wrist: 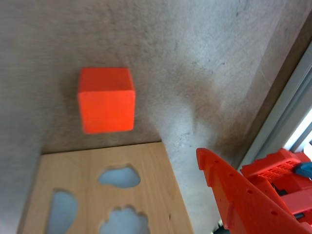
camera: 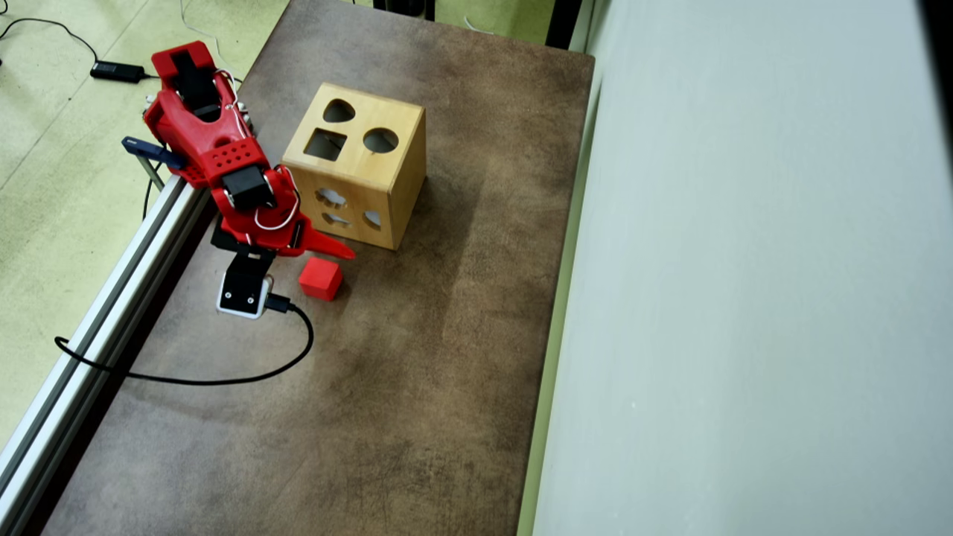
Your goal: Pick and place the red cube on the square hole
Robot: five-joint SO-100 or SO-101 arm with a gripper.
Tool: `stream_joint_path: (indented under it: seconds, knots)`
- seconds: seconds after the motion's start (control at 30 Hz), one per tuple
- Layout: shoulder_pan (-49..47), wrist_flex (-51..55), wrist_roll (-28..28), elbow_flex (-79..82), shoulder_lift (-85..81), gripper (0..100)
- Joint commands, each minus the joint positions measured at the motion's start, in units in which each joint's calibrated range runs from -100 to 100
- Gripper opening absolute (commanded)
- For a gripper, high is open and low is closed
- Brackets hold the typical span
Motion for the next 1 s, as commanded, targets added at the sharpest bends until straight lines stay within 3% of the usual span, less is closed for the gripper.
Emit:
stream_joint_path:
  seconds: [0.0, 0.8, 0.97]
  knots:
    - [-0.88, -0.14, 0.49, -1.58, 3.66, 59]
    - [-2.21, -8.26, -0.1, -2.21, 12.33, 59]
    - [-3.4, -8.26, -0.15, -2.39, 12.33, 54]
